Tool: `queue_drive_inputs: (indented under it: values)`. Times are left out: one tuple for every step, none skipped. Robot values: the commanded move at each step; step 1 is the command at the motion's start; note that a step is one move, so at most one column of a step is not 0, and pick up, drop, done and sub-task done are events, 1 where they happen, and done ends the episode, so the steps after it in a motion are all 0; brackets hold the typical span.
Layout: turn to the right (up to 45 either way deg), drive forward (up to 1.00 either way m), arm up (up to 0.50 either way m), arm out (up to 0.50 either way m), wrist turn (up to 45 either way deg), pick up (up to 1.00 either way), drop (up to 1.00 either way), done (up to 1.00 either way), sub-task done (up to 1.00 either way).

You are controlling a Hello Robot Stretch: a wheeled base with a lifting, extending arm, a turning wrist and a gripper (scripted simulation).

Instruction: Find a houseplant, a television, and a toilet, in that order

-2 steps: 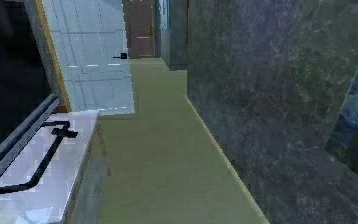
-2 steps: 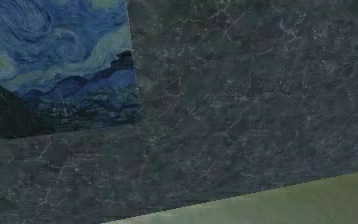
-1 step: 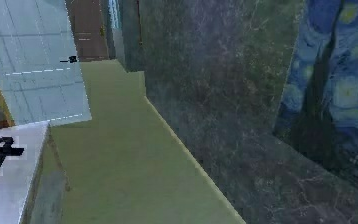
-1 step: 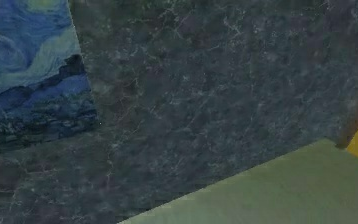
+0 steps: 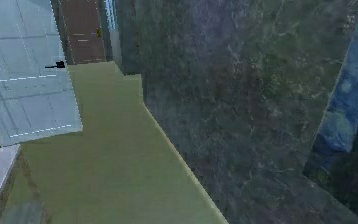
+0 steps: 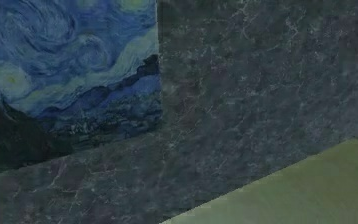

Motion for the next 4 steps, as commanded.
queue_drive_inputs:
  values:
    - [-18.0, 0.00, 0.00, 0.00, 0.0, 0.00, 0.00, 0.00, 0.00]
    - [0.0, 1.00, 0.00, 0.00, 0.0, 0.00, 0.00, 0.00, 0.00]
    - [0.0, 1.00, 0.00, 0.00, 0.0, 0.00, 0.00, 0.00, 0.00]
    - [0.0, 1.00, 0.00, 0.00, 0.0, 0.00, 0.00, 0.00, 0.00]
